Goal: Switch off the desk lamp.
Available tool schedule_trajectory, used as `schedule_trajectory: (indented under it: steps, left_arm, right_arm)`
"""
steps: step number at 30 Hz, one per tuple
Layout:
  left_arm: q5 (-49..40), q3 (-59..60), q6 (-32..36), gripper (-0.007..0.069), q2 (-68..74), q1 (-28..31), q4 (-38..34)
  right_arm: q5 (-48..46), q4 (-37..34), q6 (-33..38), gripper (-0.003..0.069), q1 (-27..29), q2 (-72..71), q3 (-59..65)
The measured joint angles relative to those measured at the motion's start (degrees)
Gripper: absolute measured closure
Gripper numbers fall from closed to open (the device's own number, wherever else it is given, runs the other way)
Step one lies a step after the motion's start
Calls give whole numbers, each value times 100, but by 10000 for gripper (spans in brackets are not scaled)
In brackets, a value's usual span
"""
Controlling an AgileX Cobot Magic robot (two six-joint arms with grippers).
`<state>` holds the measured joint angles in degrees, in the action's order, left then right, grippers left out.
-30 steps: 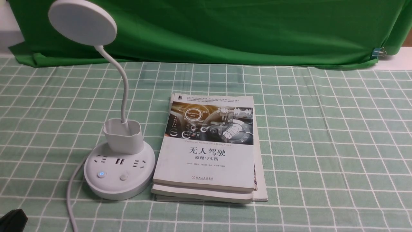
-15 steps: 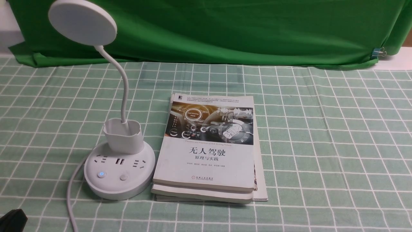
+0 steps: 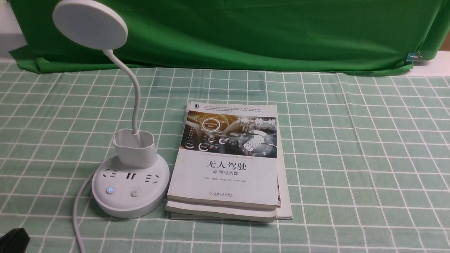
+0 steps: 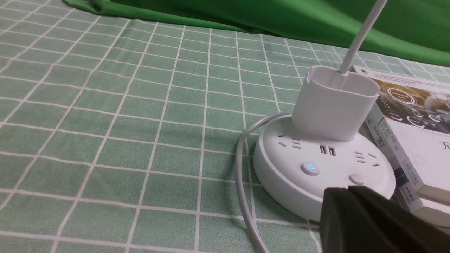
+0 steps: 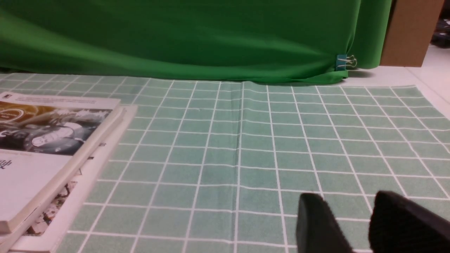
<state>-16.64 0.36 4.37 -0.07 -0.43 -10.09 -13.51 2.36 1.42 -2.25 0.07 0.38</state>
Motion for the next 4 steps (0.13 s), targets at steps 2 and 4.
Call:
schedule_trajectory:
  steps: [2, 4]
  left_arm:
    - [0, 0, 0, 624, 0, 0, 0]
    - [0, 0, 0, 624, 0, 0, 0]
  right_arm:
    - [0, 0, 0, 417, 0, 0, 0]
    - [0, 0, 0, 417, 0, 0, 0]
